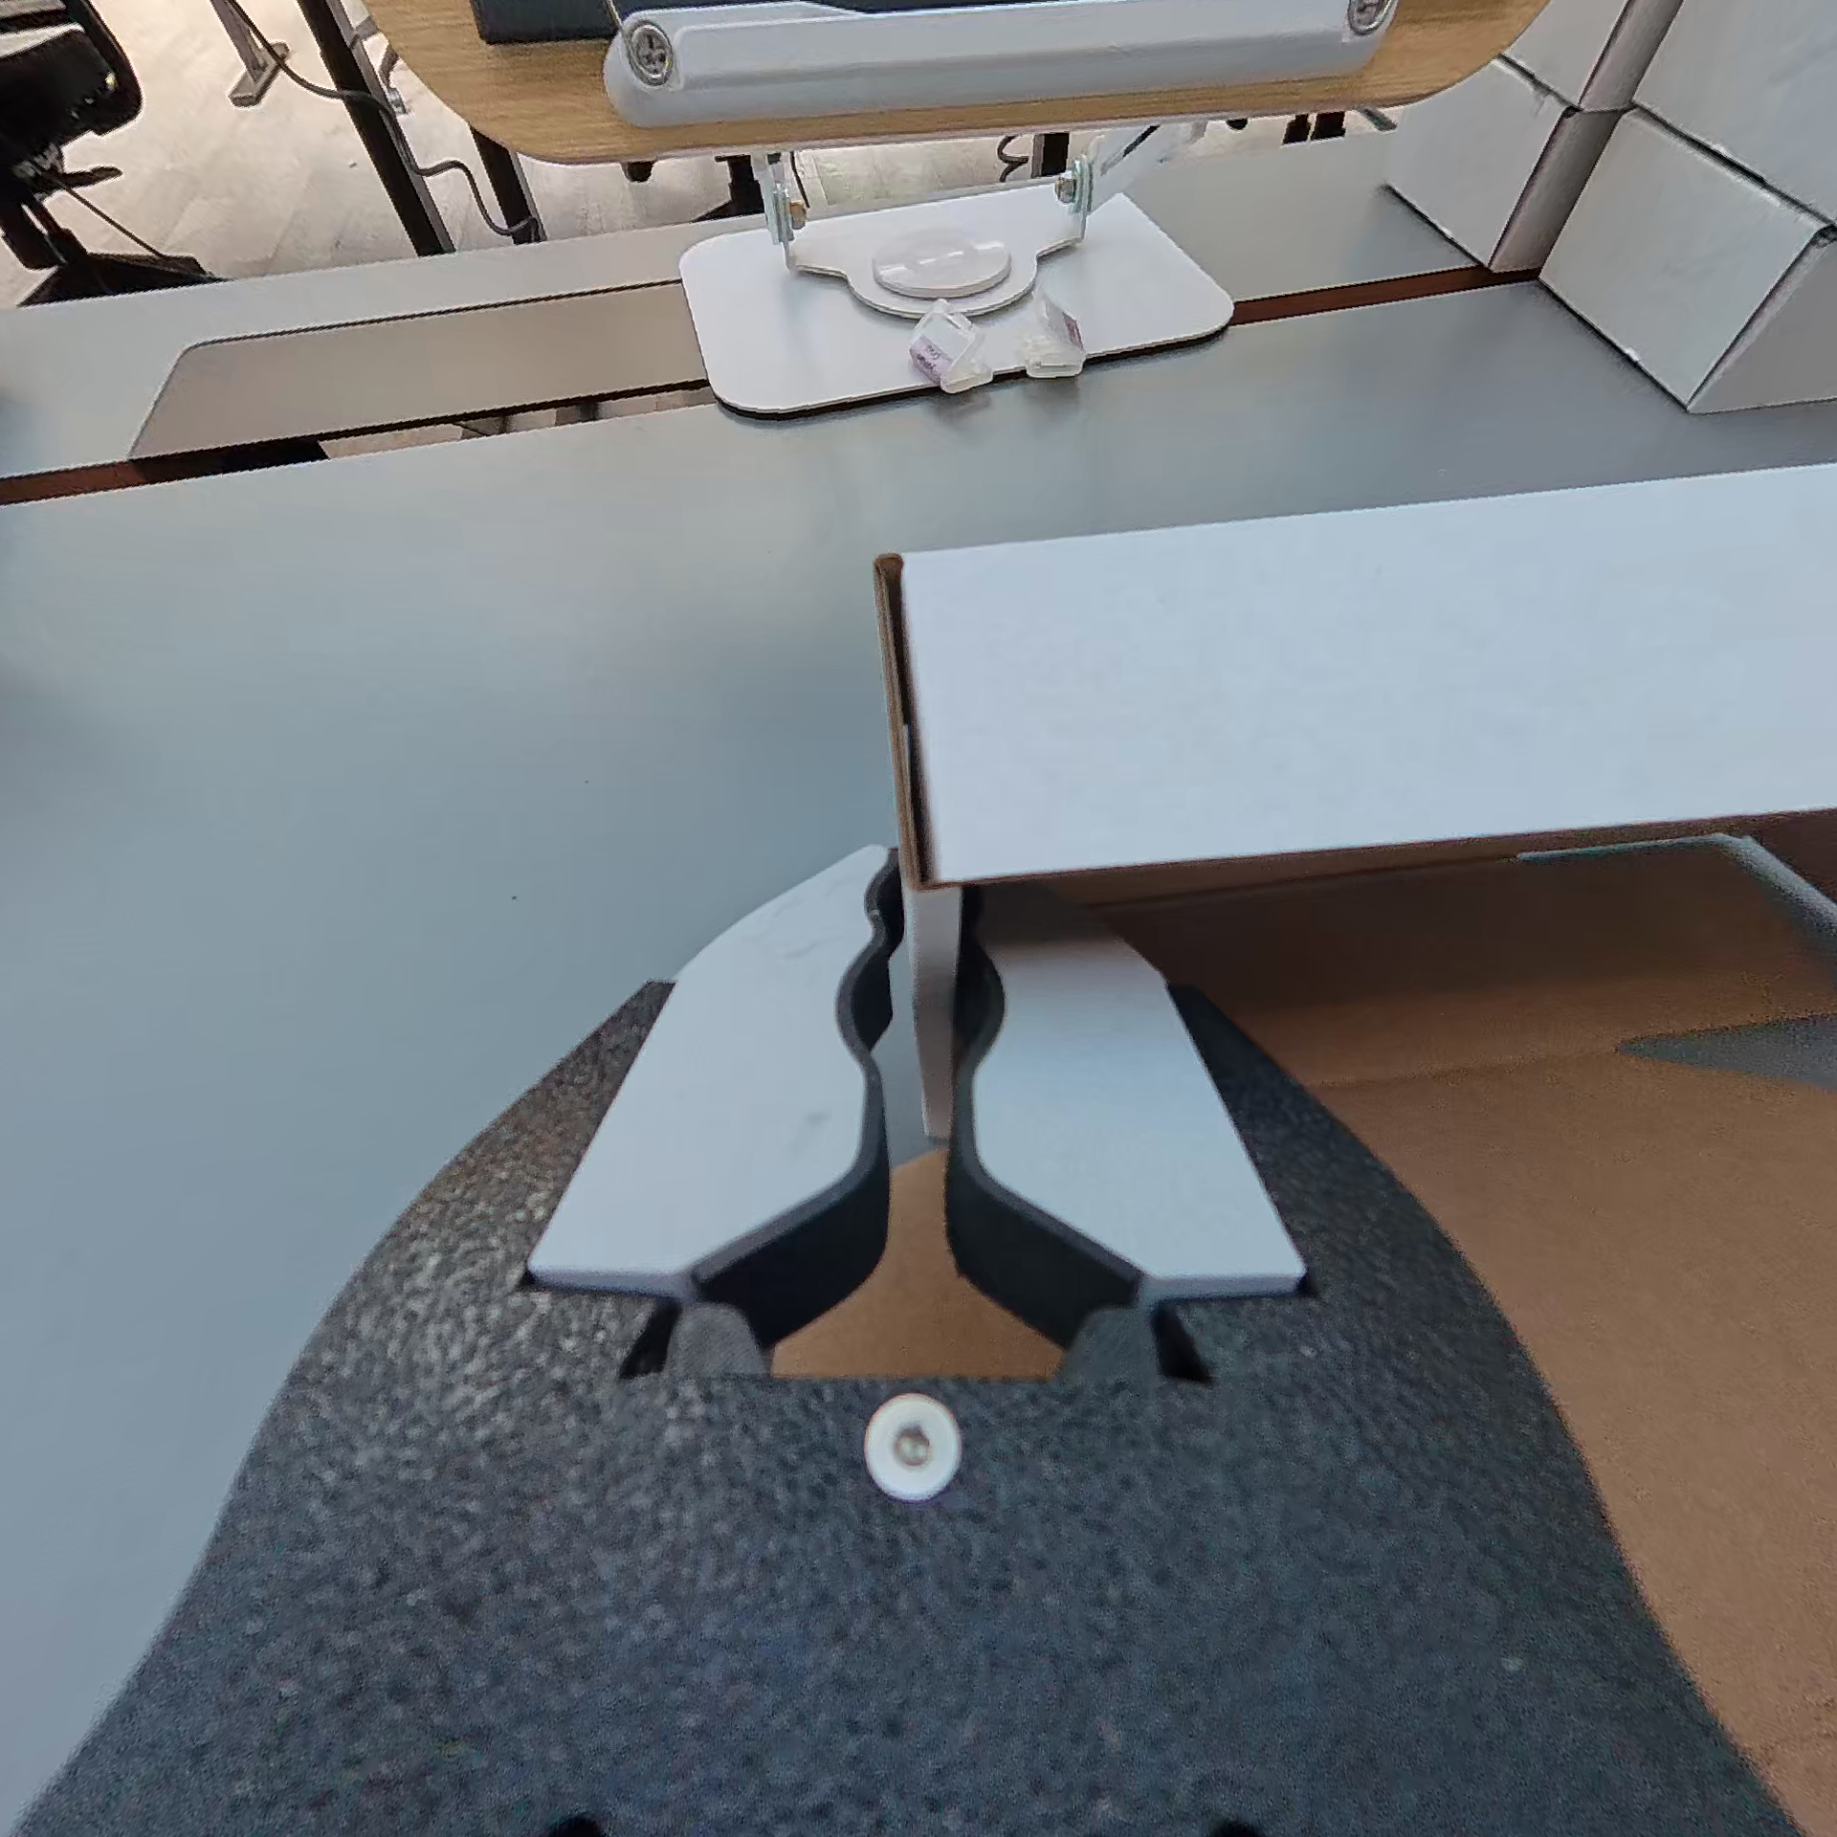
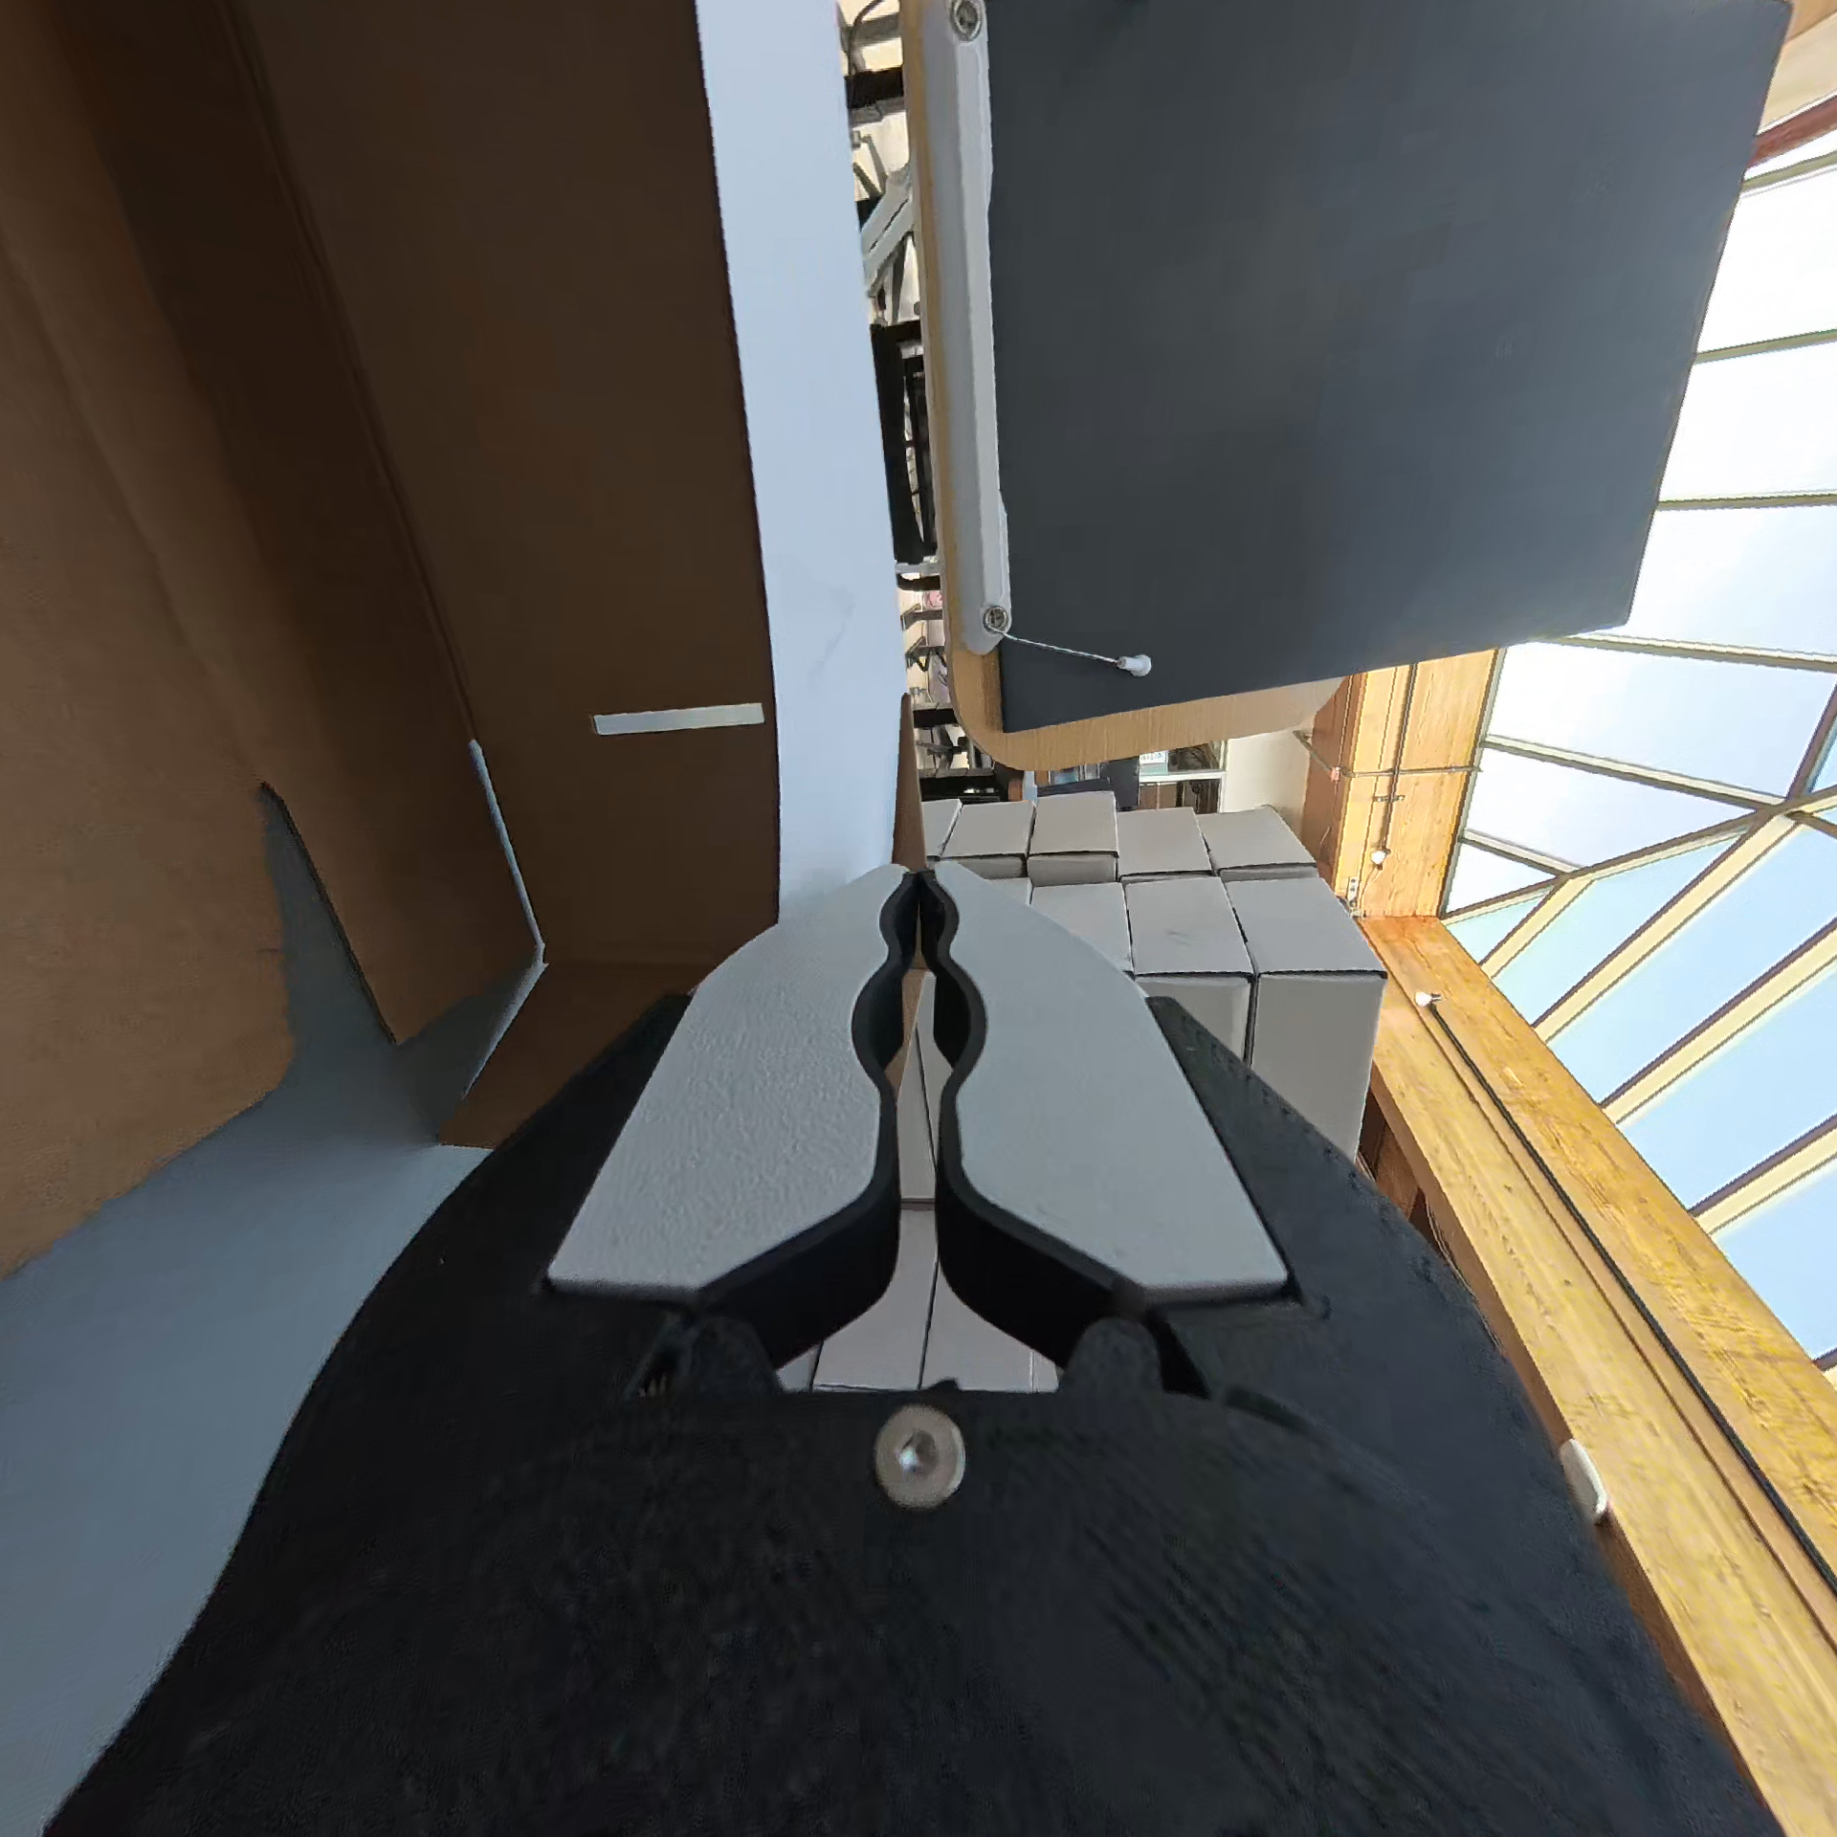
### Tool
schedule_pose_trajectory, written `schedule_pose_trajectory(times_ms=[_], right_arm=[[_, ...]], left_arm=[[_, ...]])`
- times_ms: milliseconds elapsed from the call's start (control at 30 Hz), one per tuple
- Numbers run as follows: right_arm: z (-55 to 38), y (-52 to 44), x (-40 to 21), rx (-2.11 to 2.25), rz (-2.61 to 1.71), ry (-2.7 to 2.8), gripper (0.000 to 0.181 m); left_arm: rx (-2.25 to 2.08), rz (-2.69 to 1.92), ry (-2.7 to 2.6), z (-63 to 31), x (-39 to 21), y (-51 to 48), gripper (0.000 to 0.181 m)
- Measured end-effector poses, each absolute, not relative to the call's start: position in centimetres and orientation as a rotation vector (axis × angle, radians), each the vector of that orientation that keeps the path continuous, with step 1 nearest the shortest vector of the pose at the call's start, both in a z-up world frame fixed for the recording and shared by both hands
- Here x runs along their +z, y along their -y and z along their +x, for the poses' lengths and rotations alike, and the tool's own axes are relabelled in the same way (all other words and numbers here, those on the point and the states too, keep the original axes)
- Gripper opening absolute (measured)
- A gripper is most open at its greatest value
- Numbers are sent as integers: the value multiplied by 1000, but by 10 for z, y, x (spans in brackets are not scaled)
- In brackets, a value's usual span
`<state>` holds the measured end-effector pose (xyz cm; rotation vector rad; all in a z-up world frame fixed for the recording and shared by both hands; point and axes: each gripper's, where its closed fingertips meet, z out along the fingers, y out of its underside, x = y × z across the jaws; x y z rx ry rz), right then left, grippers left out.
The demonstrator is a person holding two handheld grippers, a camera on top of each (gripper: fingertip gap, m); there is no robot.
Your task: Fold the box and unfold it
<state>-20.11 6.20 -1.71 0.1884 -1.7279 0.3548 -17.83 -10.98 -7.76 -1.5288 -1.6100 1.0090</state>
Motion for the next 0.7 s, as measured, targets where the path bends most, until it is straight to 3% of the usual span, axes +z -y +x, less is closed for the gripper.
schedule_pose_trajectory(times_ms=[300,533,700], right_arm=[[-200,-56,-41,215,189,1770,0],[-194,-34,-40,490,-15,1832,0],[-189,-19,-29,1097,-382,1913,0]], left_arm=[[968,-1504,1614,-178,-78,111,7],[960,-1489,1619,-178,-77,112,6],[1014,-1505,1602,-177,-75,111,6]])
